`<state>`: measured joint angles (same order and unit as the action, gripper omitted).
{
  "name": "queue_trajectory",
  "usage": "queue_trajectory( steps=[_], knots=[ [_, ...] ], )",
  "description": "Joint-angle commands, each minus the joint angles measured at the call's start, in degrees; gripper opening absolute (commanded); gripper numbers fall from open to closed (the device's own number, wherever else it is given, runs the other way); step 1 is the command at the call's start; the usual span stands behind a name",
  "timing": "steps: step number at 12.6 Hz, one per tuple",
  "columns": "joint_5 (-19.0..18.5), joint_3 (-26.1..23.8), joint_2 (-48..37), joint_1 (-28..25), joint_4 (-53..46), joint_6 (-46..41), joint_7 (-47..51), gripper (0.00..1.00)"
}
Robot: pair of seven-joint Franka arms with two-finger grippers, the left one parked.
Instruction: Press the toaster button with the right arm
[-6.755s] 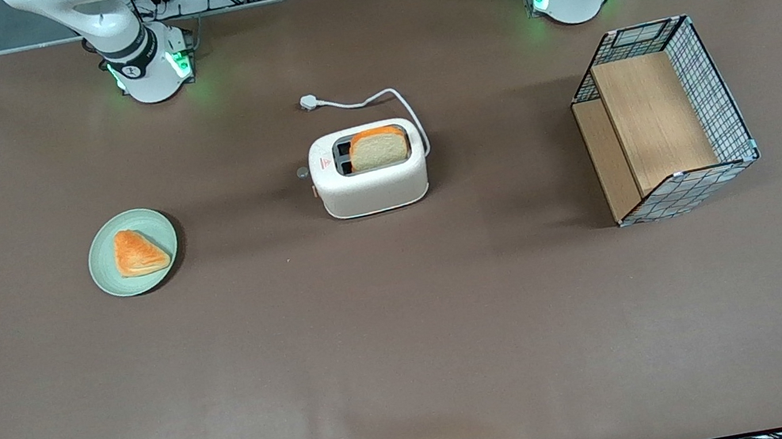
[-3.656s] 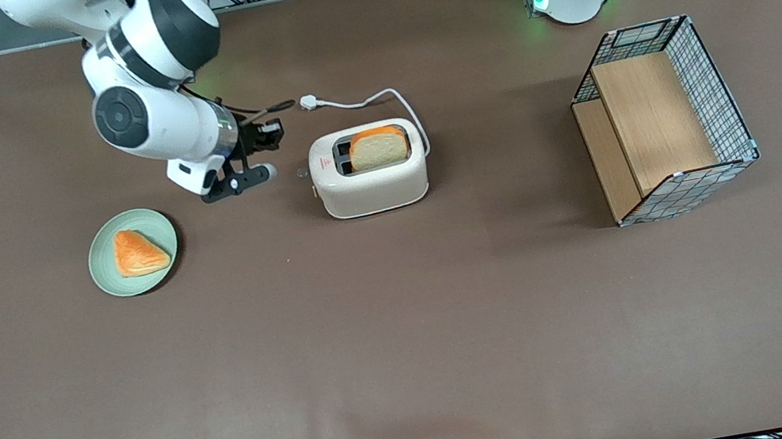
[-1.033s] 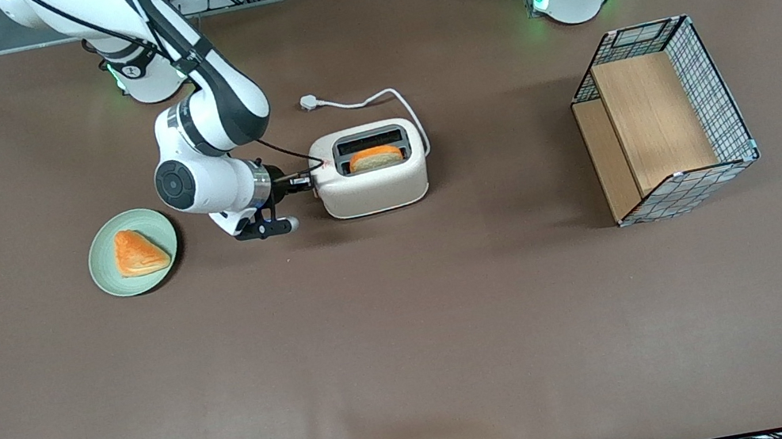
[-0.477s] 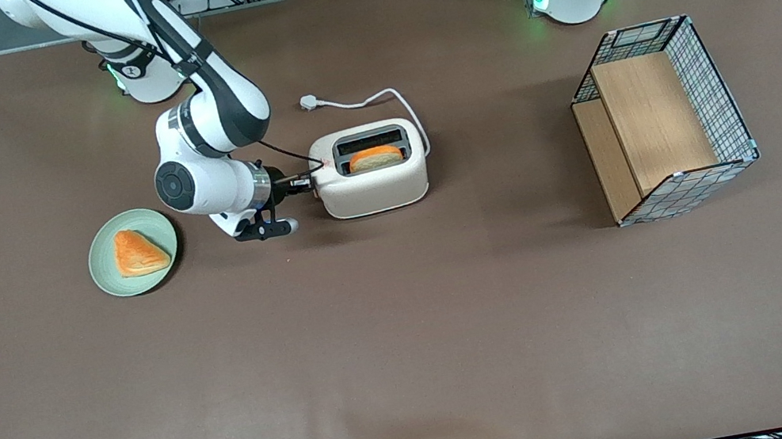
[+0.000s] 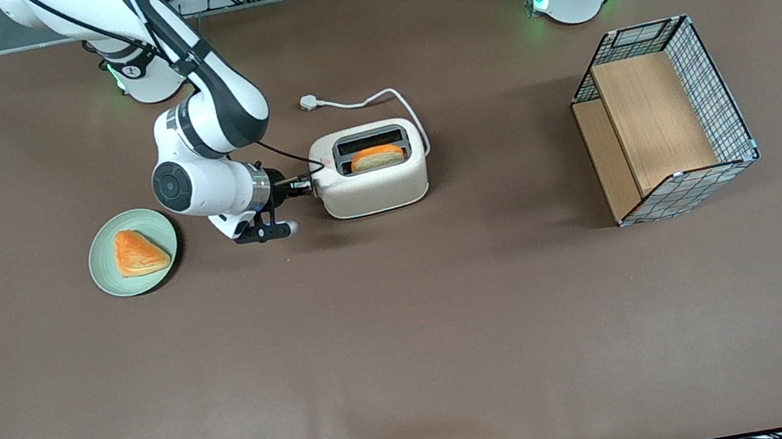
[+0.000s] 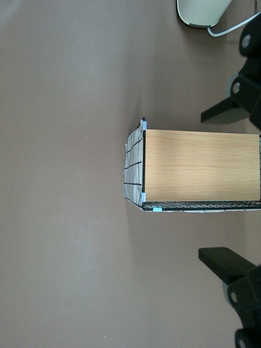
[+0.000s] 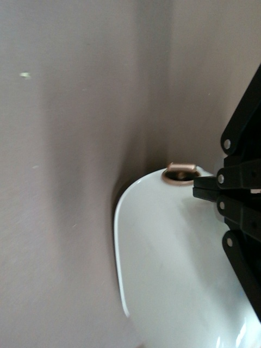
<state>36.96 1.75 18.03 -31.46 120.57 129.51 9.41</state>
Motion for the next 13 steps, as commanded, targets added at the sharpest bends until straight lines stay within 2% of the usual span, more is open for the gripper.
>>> queue_trajectory(
  steps=[1, 2, 3, 4, 5, 7, 10, 13],
  knots=[
    [1.2, -0.2, -1.3, 2.9, -2.6, -2.1, -1.9, 0.00],
    [0.8, 0.2, -1.6, 3.7, -3.8, -3.2, -2.0, 0.03],
    [0.5, 0.4, -1.6, 4.2, -4.7, -3.7, -2.0, 0.34],
    [-0.3, 1.2, -1.8, 4.7, -4.8, -3.6, -2.0, 0.75],
    [-1.4, 2.4, -2.4, 4.7, -4.9, -3.5, -2.6, 1.00],
    [-5.5, 4.6, -3.4, 4.8, -5.5, -3.6, -2.6, 1.00],
    [-9.5, 8.0, -4.8, 4.9, -5.3, -3.9, -2.7, 1.00],
    [-10.9, 10.8, -6.3, 7.1, -5.2, -4.0, -8.5, 1.00]
  ],
)
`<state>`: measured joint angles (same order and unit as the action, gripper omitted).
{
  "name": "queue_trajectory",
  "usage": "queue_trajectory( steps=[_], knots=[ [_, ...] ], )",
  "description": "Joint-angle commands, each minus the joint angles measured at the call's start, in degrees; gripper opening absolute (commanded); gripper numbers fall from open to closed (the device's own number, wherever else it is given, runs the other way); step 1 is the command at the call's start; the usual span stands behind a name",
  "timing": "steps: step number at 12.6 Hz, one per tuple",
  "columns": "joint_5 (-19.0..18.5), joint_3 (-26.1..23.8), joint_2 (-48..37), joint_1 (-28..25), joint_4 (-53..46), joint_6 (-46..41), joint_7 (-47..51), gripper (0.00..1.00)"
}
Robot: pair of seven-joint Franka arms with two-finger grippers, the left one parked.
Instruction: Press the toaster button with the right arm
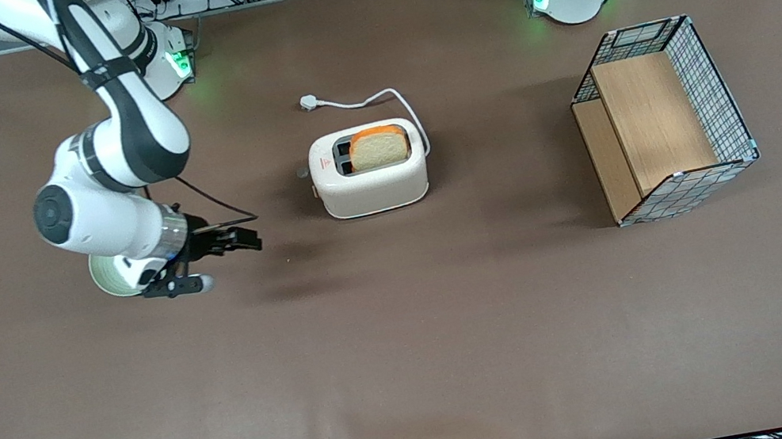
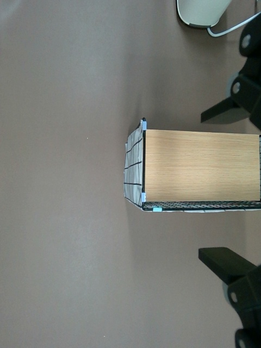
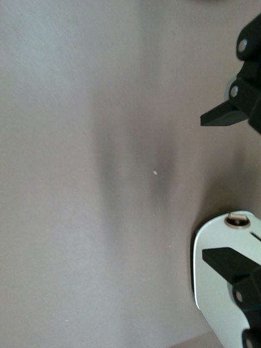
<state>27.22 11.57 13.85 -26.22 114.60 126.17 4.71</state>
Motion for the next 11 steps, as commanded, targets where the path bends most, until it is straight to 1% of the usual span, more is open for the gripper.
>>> queue_trajectory(
  steps=[1, 2, 5, 7, 9, 11],
  knots=[
    [-1.5, 1.6, -2.5, 2.9, 0.9, -0.7, -5.2, 1.00],
    [-3.1, 2.2, -3.0, 4.0, 0.8, -1.7, -5.9, 1.00],
    [-12.4, 3.3, -6.2, 6.5, 0.7, -2.2, -6.0, 1.00],
    [-16.7, 3.3, -9.1, 8.5, 0.7, -3.8, -6.1, 1.00],
    [-20.1, 3.3, -12.3, 9.5, 0.3, -4.6, -5.9, 1.00],
    [-20.8, 3.8, -13.0, 10.8, -2.7, -7.0, -5.9, 1.00]
  ],
)
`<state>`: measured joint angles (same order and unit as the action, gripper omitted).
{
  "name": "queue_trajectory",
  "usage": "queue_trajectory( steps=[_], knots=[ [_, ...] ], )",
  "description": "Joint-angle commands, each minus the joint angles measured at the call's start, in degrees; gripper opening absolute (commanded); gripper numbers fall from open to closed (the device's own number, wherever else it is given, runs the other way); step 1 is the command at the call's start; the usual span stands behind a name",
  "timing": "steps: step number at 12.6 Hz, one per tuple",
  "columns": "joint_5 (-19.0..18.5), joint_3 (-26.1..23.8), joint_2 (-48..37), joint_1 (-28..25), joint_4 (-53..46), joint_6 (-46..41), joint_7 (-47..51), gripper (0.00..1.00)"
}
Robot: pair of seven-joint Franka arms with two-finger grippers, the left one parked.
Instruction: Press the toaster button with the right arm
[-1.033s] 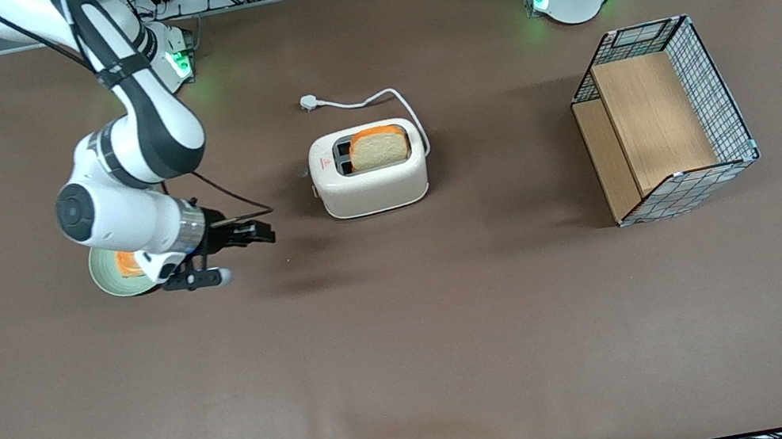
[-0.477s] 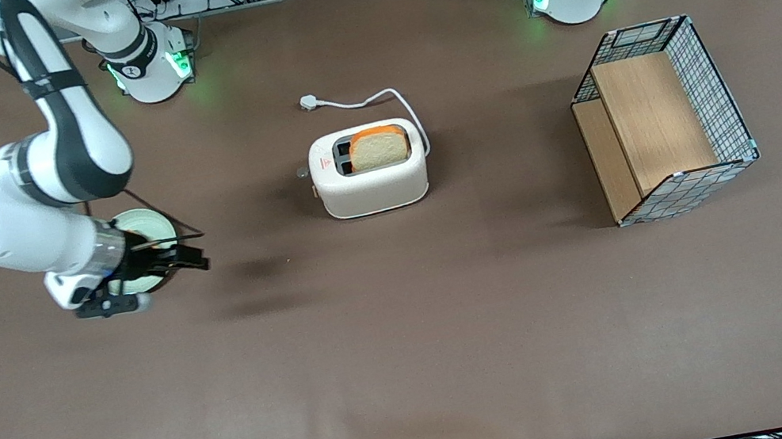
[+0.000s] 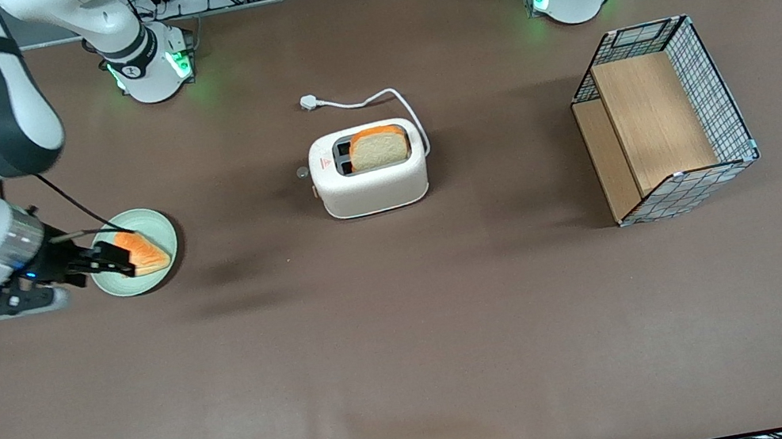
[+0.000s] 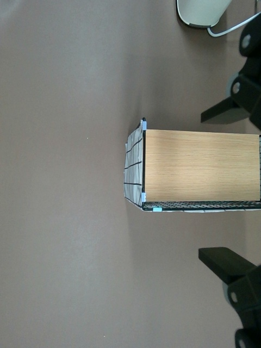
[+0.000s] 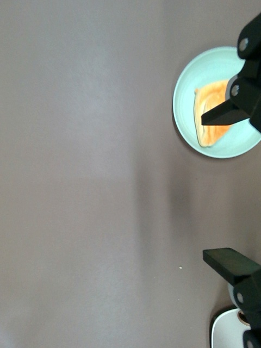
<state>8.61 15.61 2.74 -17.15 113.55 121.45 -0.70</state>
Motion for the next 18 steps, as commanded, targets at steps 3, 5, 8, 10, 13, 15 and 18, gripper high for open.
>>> queue_trajectory(
  steps=[3, 5, 8, 10, 13, 15, 18],
  knots=[
    [-2.9, -0.2, -1.3, 3.7, -10.9, -14.8, -0.1, 1.00],
    [-5.3, -0.7, -1.4, 3.7, -15.1, -19.6, 0.2, 1.00],
    [-5.3, -3.3, -1.6, 5.9, -21.1, -29.4, 0.3, 1.00],
    [-5.3, -9.4, -1.6, 11.7, -24.9, -33.9, 0.4, 1.00],
    [-5.2, -13.7, -2.2, 16.3, -26.8, -36.8, 1.0, 1.00],
    [-5.2, -17.9, -4.7, 19.5, -25.1, -38.3, 4.2, 1.00],
    [-5.2, -17.5, -5.8, 19.5, -24.3, -38.1, 4.6, 1.00]
  ],
)
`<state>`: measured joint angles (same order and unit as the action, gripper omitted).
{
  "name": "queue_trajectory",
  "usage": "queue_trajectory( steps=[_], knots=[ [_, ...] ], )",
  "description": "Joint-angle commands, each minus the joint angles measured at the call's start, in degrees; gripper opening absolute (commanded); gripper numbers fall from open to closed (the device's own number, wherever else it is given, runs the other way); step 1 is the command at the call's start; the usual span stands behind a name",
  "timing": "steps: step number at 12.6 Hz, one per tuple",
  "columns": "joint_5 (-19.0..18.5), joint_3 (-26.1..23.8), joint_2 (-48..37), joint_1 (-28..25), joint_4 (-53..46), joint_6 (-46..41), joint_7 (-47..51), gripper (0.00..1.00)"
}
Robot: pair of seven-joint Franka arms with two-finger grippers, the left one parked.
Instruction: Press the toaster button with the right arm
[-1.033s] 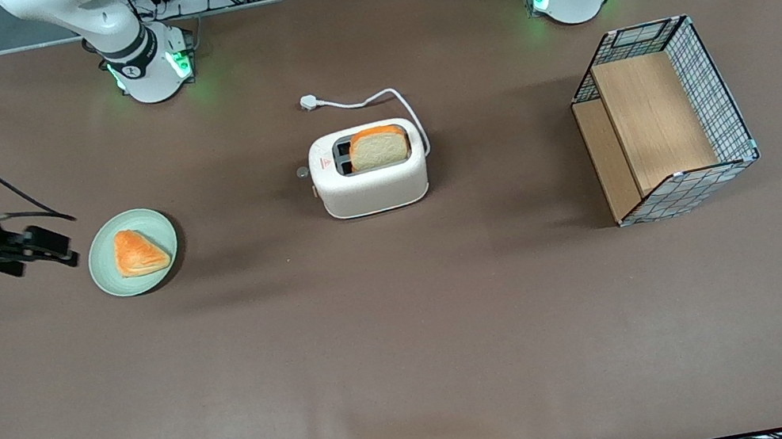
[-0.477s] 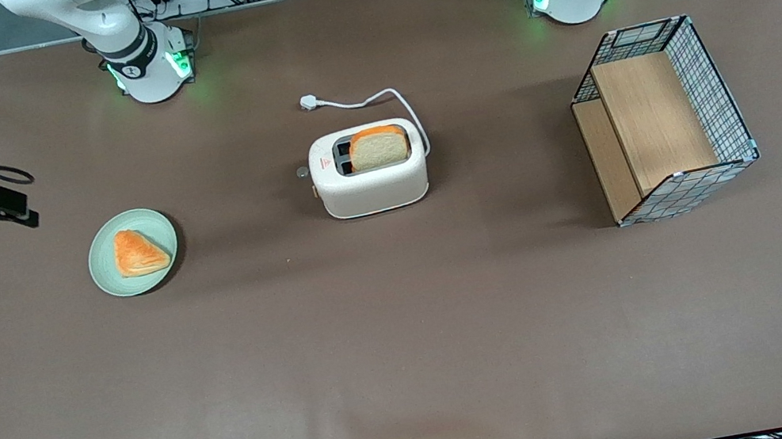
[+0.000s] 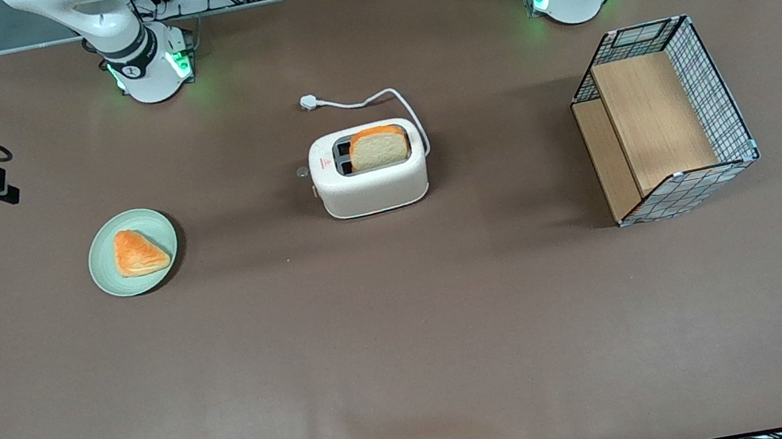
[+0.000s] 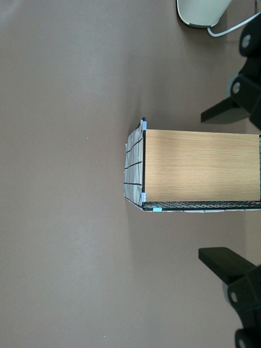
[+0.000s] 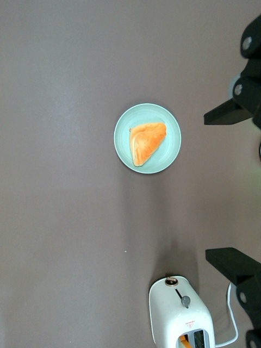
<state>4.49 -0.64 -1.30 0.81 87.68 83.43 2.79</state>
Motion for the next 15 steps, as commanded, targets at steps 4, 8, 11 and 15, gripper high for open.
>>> queue_trajectory(
  steps=[4, 8, 11, 15],
  knots=[
    [-1.1, -1.2, -1.9, 1.7, 2.1, 0.2, 1.0, 1.00],
    [-1.1, -1.4, -1.8, 1.5, 2.1, 1.0, 0.8, 1.00],
    [-3.5, -1.4, -1.8, 1.6, 2.0, 1.0, -0.4, 1.00],
    [-4.0, -1.3, -2.0, 1.6, 2.8, -0.9, 0.1, 1.00]
  ],
)
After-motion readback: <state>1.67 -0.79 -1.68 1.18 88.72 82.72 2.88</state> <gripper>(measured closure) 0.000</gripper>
